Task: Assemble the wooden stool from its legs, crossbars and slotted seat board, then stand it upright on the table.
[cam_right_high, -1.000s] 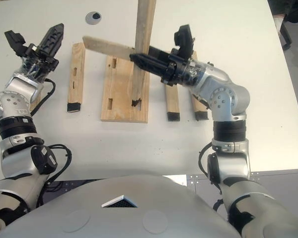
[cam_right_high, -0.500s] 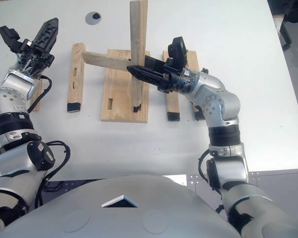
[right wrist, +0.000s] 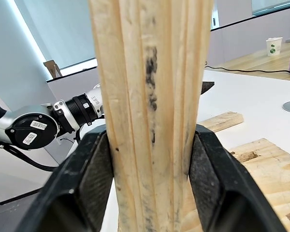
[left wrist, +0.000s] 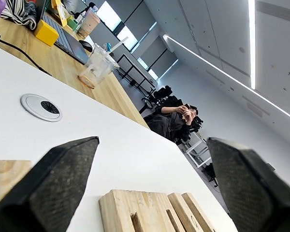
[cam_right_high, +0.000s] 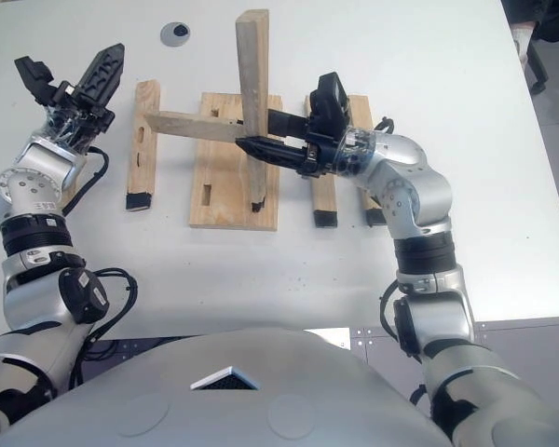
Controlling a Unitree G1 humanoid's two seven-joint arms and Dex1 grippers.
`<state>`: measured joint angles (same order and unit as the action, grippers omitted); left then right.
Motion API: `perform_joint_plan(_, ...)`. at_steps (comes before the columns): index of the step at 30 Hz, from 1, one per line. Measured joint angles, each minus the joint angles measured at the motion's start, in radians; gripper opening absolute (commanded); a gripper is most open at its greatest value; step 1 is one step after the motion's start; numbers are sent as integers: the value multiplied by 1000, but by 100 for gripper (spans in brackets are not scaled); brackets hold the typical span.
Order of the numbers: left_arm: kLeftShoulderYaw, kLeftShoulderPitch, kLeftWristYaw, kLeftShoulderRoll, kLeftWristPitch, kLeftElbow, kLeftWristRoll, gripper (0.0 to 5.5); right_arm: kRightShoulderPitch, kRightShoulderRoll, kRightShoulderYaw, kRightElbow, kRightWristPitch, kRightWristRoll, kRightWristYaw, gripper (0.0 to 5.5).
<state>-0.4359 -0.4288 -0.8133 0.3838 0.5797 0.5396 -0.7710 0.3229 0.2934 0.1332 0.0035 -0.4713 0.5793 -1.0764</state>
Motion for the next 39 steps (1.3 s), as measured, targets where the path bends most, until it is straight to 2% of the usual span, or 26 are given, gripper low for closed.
perform_joint_plan(15, -1, 5, 0, -12, 0, -3, 3, 411, 29, 81, 67, 7, 155, -108, -129, 205)
perform_joint_plan(23, -4, 16, 8, -27, -1, -13, 3, 411, 37, 154, 74, 26, 149, -118, -172, 204)
perform_joint_plan(32, -12, 34, 20, -38, -10, -27, 2, 411, -13, 196, 193, 5, 390, -218, -184, 204)
perform_joint_plan(39, -22, 38, 29, -45, -22, -29, 2, 411, 18, 198, 196, 58, 394, -215, -195, 204)
